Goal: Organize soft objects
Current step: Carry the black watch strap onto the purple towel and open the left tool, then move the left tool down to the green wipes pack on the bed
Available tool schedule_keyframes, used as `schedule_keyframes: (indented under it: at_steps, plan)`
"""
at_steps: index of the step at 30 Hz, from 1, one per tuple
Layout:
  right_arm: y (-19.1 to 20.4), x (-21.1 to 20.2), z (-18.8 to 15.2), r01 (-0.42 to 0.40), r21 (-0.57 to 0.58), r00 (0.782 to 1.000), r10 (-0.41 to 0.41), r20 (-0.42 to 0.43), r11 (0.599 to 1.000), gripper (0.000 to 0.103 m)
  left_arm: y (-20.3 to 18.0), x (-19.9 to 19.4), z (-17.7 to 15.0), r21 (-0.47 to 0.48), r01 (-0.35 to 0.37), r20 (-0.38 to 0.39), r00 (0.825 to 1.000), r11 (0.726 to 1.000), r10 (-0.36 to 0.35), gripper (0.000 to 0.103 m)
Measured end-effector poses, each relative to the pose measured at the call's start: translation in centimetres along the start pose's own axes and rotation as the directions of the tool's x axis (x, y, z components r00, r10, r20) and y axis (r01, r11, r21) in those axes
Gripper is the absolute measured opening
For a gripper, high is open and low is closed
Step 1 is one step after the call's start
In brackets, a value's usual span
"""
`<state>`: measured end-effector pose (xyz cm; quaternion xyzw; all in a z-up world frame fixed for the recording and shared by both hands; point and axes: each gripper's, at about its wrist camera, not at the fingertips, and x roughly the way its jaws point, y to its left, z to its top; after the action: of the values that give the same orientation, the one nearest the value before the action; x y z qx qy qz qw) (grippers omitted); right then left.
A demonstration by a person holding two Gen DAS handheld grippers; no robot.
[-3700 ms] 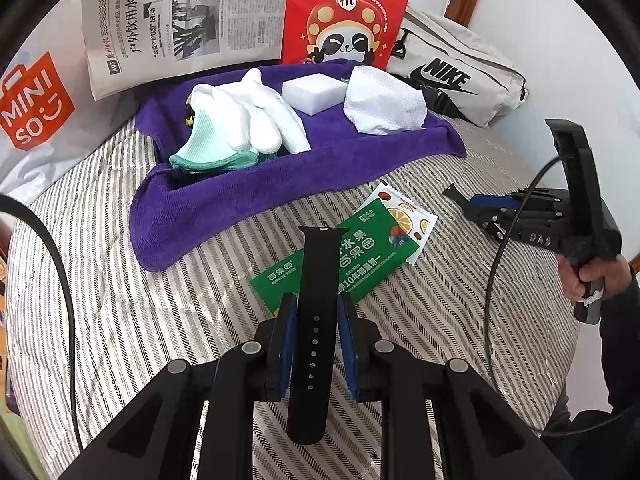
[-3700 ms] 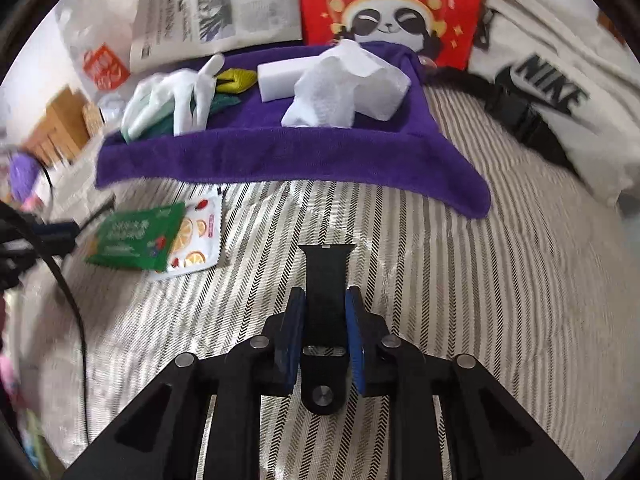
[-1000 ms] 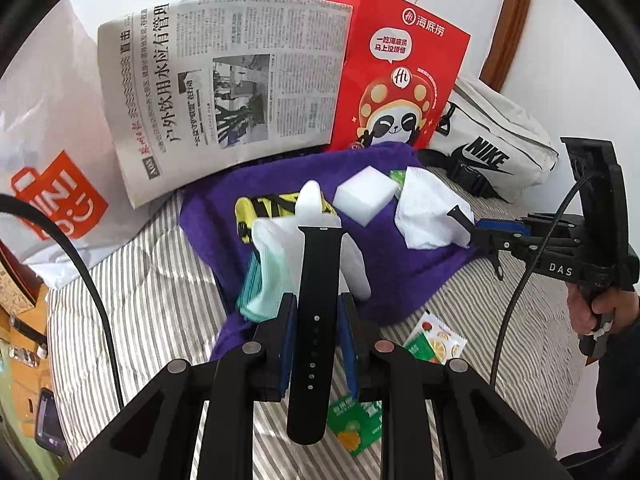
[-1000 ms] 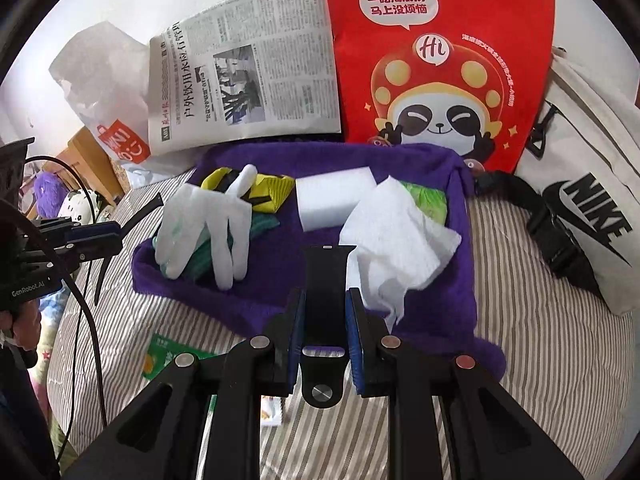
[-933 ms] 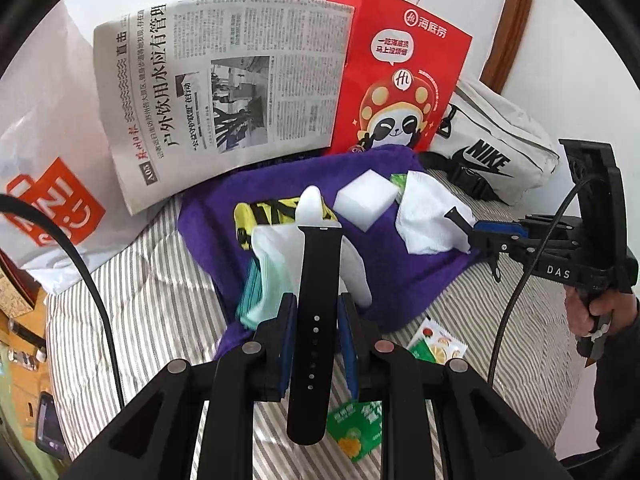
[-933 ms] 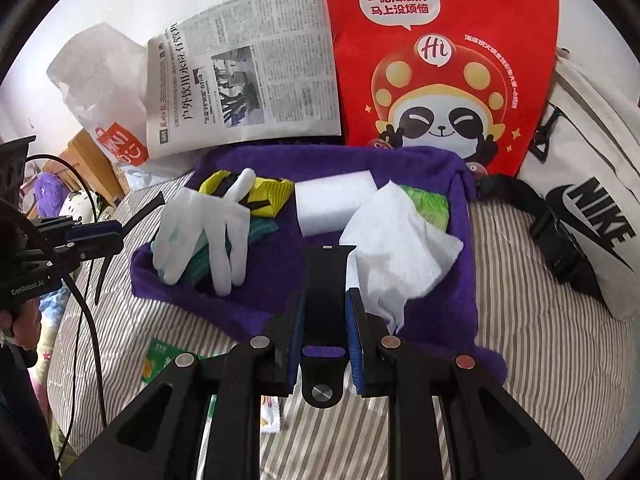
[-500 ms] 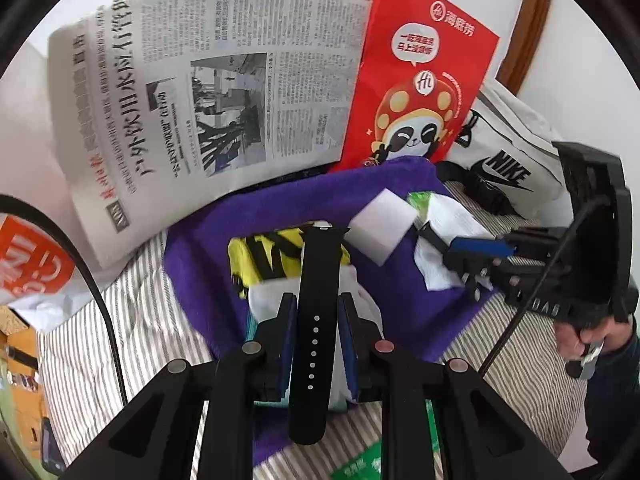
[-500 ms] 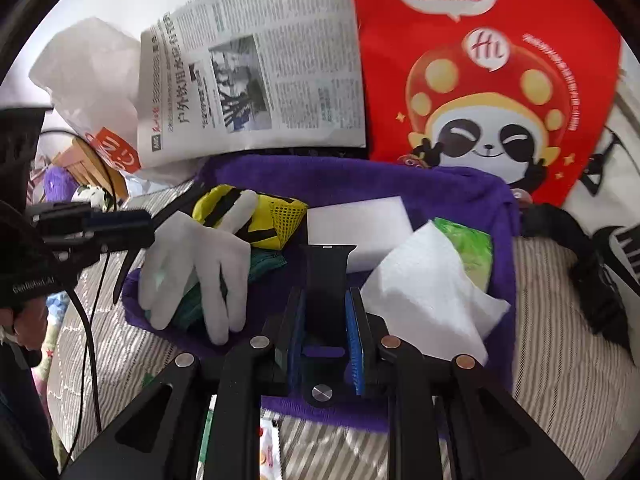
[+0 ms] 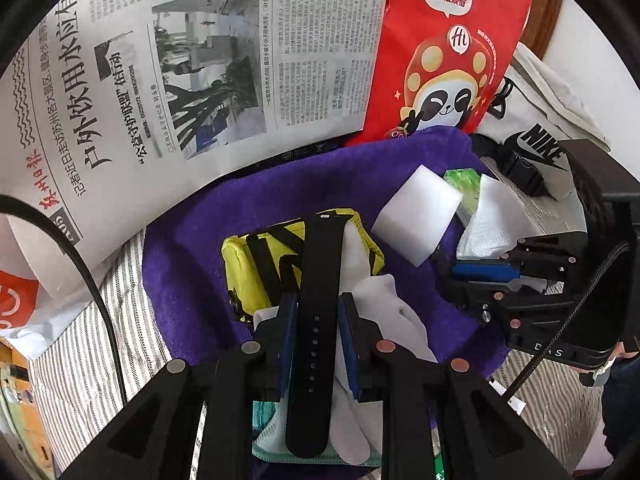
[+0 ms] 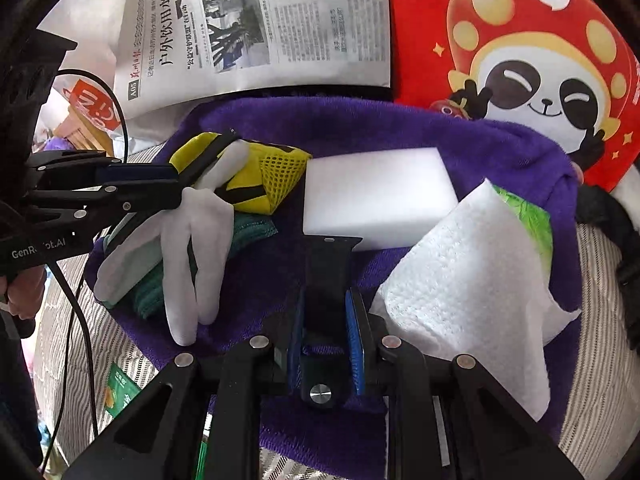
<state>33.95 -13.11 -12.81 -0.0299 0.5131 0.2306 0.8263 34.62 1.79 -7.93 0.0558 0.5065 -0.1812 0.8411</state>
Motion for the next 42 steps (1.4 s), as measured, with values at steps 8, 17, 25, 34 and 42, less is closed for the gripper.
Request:
schedule_keyframes:
  at_steps: [8,17,25,34,42]
  plan:
    - [-0.8,-0.5,-0.4,-0.016,0.011,1.000,0.015,0.005,1.000,0.030,0.1,0.0,-0.4,-0.019,0.010,0.002,1.000,1.000,-0.010,0.031]
    - [0.0,-3.4,-0.9,-0.006,0.029,0.999,0.005,0.048,1.000,0.043,-0.3,-1.6,-1.9,-0.017,-0.030,0.007,1.000,0.999,0.030,0.056]
    - [1.3,-7.8,-2.5,-0.006,0.042,0.993,0.001,0.115,0.999,0.044,-1.5,-7.0,-3.8,0.020,-0.019,0.085,0.996,1.000,0.017,0.057]
    - [0.6,-12.3,-8.5,0.040,0.116,0.988,-0.057,0.145,0.992,0.045,-6.3,-9.3,-10.8,0.156,0.095,0.062,0.992,0.983,-0.106,0.061]
    - [-1.1,-14.6,-14.3,0.099,0.196,0.985,-0.124,0.121,0.976,0.045,-8.5,-5.4,-14.7,0.265,0.143,-0.040,0.990,0.954,-0.137,0.061]
